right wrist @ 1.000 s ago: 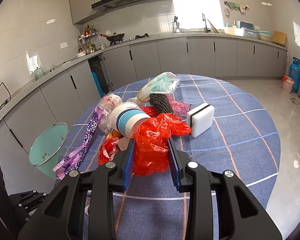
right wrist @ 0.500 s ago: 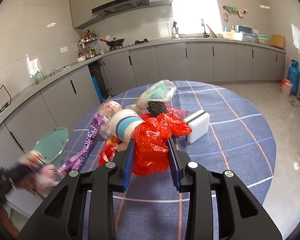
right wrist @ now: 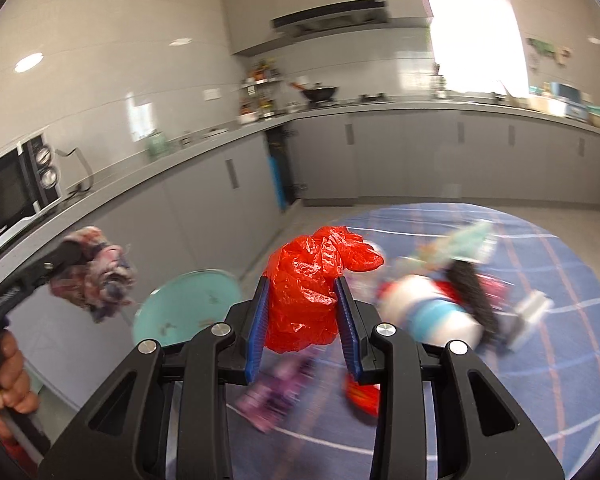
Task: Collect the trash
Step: 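Carry the checked rag to the teal bin and open the left tool, then grasp the purple wrapper with the left tool while the right tool grasps the paper cup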
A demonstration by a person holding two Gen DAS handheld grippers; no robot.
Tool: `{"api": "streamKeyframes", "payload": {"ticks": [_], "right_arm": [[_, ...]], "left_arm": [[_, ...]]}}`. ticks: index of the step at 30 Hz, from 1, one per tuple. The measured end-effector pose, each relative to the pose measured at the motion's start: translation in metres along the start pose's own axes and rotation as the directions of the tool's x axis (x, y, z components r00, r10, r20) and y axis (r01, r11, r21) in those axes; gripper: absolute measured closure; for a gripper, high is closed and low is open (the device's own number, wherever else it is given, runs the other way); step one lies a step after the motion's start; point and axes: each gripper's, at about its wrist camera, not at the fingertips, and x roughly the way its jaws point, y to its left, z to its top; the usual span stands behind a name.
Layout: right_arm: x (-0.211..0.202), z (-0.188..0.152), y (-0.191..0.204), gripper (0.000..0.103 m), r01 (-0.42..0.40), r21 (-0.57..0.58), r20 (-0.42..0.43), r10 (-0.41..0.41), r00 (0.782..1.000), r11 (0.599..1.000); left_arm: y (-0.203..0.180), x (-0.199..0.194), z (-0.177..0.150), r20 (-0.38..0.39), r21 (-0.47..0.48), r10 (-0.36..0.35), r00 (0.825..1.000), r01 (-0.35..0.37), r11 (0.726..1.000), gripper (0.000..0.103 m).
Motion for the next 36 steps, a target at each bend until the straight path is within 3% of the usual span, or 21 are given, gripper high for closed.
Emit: {"api": "streamKeyframes", "payload": {"ticks": [8, 15, 17, 18, 19, 22, 24, 28, 30, 36], "right_arm": [[0.092, 0.004, 0.079, 0.07, -0.136, -0.06, -0.112, 0.129, 0.985, 0.989], [0.176, -0.008, 0.111, 0.069, -0.199, -0.011, -0.275, 0.188, 0.943, 0.98], [0.194, -0.011, 0.115, 0.059, -0.209, 0.002, -0.305, 0.2, 0.931, 0.978], [0.199, -0.014, 0.116, 0.047, -0.211, 0.005, -0.313, 0.202, 0.928, 0.977], [0.206, -0.015, 0.117, 0.046, -0.209, 0.009, -0.323, 0.2, 0.925, 0.978], [0.21, -0.016, 0.114, 0.046, -0.211, 0.02, -0.327, 0.206, 0.922, 0.977], [0.208, -0.015, 0.112, 0.046, -0.207, 0.027, -0.32, 0.204, 0.925, 0.978], [0.183, -0.006, 0.1, 0.046, -0.183, 0.028, -0.269, 0.183, 0.945, 0.983], [0.169, -0.002, 0.096, 0.046, -0.167, 0.011, -0.236, 0.165, 0.958, 0.986], [0.121, 0.004, 0.065, 0.046, -0.106, -0.006, -0.143, 0.104, 0.984, 0.994]], "left_arm": [[0.046, 0.058, -0.003, -0.093, -0.069, 0.115, 0.989, -0.122, 0.99, 0.096], [0.084, 0.12, -0.018, -0.228, -0.093, 0.159, 0.961, -0.184, 0.979, 0.096], [0.092, 0.13, -0.023, -0.259, -0.083, 0.178, 0.949, -0.206, 0.975, 0.095], [0.095, 0.136, -0.025, -0.279, -0.071, 0.202, 0.939, -0.23, 0.971, 0.095], [0.098, 0.139, -0.027, -0.292, -0.062, 0.225, 0.929, -0.253, 0.965, 0.094], [0.105, 0.139, -0.033, -0.307, -0.055, 0.259, 0.916, -0.289, 0.956, 0.081], [0.107, 0.135, -0.034, -0.296, -0.034, 0.314, 0.902, -0.338, 0.941, 0.056], [0.107, 0.125, -0.032, -0.275, -0.017, 0.353, 0.894, -0.372, 0.928, 0.045], [0.103, 0.118, -0.03, -0.265, -0.012, 0.366, 0.892, -0.383, 0.924, 0.034], [0.083, 0.101, -0.02, -0.24, -0.016, 0.337, 0.91, -0.351, 0.936, 0.026]]}}
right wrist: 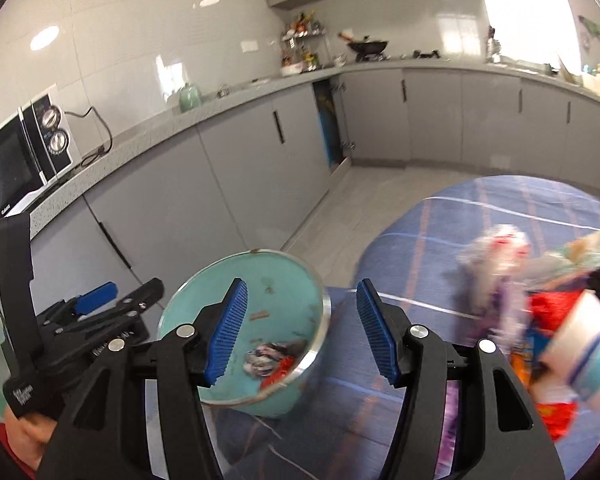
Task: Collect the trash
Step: 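Grasp the purple wrapper with the left tool while the right tool grasps the paper cup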
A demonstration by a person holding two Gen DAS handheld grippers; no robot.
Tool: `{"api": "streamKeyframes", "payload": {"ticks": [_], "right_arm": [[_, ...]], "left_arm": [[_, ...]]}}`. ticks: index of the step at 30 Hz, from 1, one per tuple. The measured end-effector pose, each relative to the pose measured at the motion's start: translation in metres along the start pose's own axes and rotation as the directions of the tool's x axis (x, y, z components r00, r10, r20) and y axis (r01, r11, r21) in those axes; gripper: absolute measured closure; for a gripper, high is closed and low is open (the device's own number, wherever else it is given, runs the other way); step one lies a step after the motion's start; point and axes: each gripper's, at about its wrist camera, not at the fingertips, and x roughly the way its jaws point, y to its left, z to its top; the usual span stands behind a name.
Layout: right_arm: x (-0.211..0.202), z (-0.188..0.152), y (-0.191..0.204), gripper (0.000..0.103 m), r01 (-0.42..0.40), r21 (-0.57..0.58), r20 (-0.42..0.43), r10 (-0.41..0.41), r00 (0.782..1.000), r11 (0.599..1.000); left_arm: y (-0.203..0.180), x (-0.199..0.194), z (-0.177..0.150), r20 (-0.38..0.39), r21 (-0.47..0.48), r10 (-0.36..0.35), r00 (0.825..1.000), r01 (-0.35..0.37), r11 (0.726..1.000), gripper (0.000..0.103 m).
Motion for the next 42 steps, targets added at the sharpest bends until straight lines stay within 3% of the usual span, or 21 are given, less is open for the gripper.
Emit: {"api": "streamKeyframes", "payload": {"ticks": [8, 12, 22, 29, 33, 42], "right_arm": [[-0.054, -0.029, -0.073, 0.046, 0.167, 0.063, 0.012, -0.168, 0.986, 0.984], [-0.071, -0.05, -0.104, 0.047, 0.2, 0.116, -0.025, -0.199, 0.98, 0.973], [-0.099, -0.078, -0.137, 0.049, 0.27, 0.151, -0.022, -0.27, 0.963, 0.951], [-0.109, -0.069, -0.16, 0.048, 0.288, 0.171, 0.023, -0.296, 0.955, 0.942], [-0.108, -0.062, -0.174, 0.032, 0.284, 0.147, 0.027, -0.291, 0.956, 0.947], [-0.07, -0.048, -0.193, 0.031, 0.241, 0.125, -0.054, -0.236, 0.97, 0.962]], "left_arm": [[-0.042, -0.031, -0.003, 0.028, 0.063, -0.112, 0.993, 0.111, 0.992, 0.026], [-0.073, -0.036, -0.013, 0.009, 0.101, -0.175, 0.984, 0.173, 0.98, 0.026], [-0.147, -0.038, -0.043, -0.05, 0.202, -0.299, 0.953, 0.303, 0.931, 0.026], [-0.196, -0.025, -0.06, -0.136, 0.227, -0.339, 0.931, 0.362, 0.904, 0.026], [-0.212, -0.019, -0.067, -0.166, 0.218, -0.341, 0.925, 0.372, 0.902, 0.026], [-0.229, -0.006, -0.078, -0.206, 0.23, -0.299, 0.932, 0.343, 0.911, 0.027]]}}
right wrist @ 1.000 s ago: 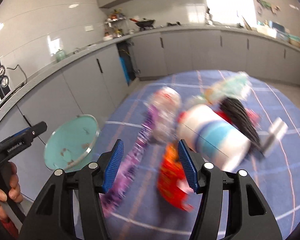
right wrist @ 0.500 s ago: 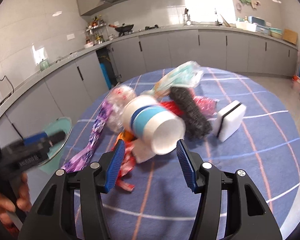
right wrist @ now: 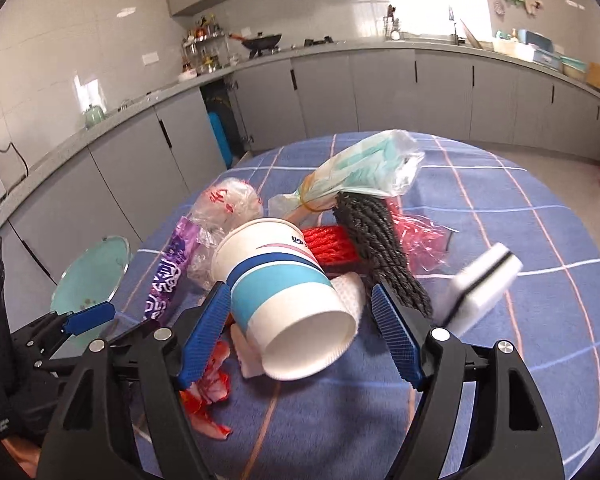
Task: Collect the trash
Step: 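Grasp the purple wrapper with the left tool while the right tool grasps the paper cup, then carry the paper cup and purple wrapper over the teal bin and release both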
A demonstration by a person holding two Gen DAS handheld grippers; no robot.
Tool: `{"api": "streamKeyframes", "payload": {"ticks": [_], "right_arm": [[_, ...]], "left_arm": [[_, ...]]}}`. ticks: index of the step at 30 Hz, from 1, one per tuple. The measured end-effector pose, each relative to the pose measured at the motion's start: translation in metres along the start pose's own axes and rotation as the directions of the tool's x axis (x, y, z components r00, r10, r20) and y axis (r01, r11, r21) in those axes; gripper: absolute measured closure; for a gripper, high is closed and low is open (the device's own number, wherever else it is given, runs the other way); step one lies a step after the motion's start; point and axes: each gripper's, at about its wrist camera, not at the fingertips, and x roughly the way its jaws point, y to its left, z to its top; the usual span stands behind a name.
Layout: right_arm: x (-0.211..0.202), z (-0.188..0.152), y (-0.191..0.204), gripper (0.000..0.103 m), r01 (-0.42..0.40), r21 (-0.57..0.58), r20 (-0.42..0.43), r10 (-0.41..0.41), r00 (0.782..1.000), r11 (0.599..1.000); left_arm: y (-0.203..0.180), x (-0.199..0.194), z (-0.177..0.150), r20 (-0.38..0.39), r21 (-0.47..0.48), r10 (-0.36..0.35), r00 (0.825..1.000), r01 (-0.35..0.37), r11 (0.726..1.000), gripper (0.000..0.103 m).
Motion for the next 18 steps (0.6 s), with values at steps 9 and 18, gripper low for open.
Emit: {"api": "streamKeyframes", "payload": {"ticks": [9, 18], "right_arm": [[0.016, -0.004, 0.009, 0.036, -0.016, -0.03, -0.047, 0.014, 0.999, 0.999], [-0.012, -0.006, 0.001, 0.043, -0.003, 0.029, 0.019, 0.003, 1.0, 1.0]], "left_arm": [[0.0, 0.009, -0.004, -0.027, -0.007, -0.004, 1.0, 0.004, 1.0, 0.057], [0.004, -0.002, -0.004, 0.006, -0.028, -0.068, 0.998, 0.068, 0.997, 0.085]]}}
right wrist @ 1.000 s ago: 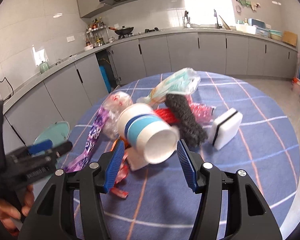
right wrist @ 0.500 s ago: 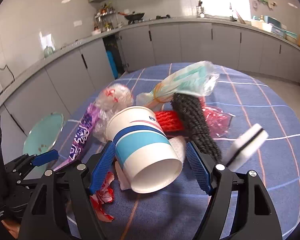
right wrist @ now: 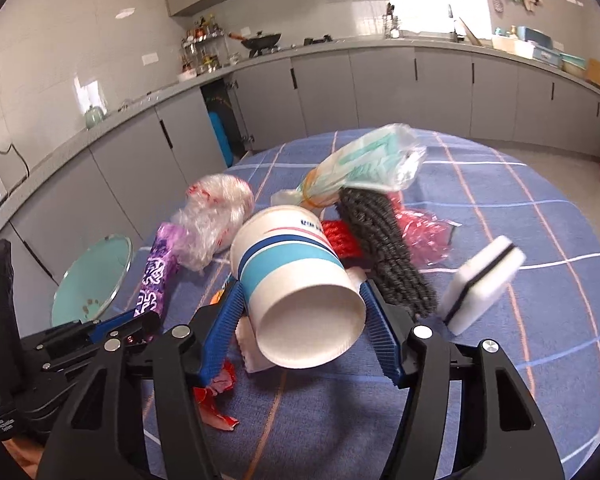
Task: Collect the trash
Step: 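Carry the paper cup and purple wrapper over the teal bin and release both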
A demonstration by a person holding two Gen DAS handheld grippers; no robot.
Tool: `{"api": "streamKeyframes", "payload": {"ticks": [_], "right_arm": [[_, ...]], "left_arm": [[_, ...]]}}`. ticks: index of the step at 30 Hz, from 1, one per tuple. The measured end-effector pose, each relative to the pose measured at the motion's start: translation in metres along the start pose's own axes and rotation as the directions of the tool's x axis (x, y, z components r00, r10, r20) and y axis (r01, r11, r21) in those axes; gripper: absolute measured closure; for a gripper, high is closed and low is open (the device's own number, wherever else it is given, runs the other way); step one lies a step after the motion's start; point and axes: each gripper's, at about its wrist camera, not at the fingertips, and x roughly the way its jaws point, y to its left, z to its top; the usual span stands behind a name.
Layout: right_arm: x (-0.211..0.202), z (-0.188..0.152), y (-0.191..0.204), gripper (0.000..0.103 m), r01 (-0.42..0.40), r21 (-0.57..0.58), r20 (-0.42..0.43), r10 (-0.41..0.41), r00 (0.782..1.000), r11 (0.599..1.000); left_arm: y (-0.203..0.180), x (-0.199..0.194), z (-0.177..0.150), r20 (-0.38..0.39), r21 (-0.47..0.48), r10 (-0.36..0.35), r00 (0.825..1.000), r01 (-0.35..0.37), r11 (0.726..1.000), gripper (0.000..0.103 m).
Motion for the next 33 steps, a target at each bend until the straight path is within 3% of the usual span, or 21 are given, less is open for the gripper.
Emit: {"api": "streamKeyframes", "payload": {"ticks": [5, 9, 20, 33], "right_arm": [[-0.027, 0.005, 0.0, 0.043, 0.0, 0.018, 0.062, -0.001, 0.998, 1.0], [-0.044, 0.009, 0.006, 0.043, 0.007, 0.015, 0.114, -0.008, 0.993, 1.0], [-0.046, 0.018, 0.055, 0.043, -0.065, -0.036, 0.144, 0.069, 0.987, 0.997], [-0.037, 0.019, 0.131, 0.043, -0.162, -0.127, 0.125, 0.177, 0.976, 0.979]], "left_arm": [[0.0, -0.028, 0.001, 0.057, 0.012, -0.047, 0.997, 0.046, 0.999, 0.085], [0.005, -0.05, 0.002, 0.103, 0.014, -0.041, 0.994, 0.04, 0.999, 0.085], [0.058, -0.09, 0.013, 0.163, -0.076, 0.097, 0.982, -0.085, 0.993, 0.085], [0.126, -0.108, 0.011, 0.161, -0.171, 0.216, 0.963, -0.188, 0.967, 0.085]]}}
